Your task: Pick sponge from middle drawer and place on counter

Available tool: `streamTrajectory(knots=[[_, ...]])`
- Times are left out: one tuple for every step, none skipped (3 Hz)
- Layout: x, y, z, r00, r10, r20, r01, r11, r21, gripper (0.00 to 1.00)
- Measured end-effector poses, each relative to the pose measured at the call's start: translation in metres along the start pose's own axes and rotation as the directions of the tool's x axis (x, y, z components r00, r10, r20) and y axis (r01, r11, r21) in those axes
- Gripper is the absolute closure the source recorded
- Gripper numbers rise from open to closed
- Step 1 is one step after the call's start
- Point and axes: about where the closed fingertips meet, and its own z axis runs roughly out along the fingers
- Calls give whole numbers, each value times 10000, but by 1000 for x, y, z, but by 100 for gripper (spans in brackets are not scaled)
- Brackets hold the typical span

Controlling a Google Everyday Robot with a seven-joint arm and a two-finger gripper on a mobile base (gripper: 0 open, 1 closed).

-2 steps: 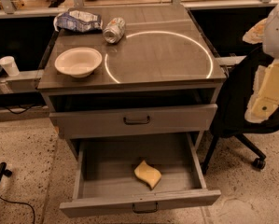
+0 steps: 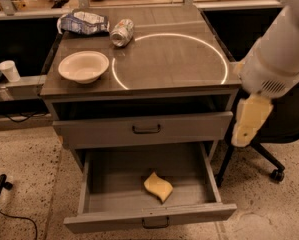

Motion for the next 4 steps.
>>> streamTrajectory(knots=[[30, 11, 117, 9977, 406, -550, -439, 9972, -604, 0], [29, 11, 116, 9977, 401, -548, -434, 9972, -603, 0], [-1, 8, 140, 9999, -44, -107, 33, 9948, -1019, 0], [-35, 2, 182, 9993, 1, 366, 41, 9935, -1138, 0]])
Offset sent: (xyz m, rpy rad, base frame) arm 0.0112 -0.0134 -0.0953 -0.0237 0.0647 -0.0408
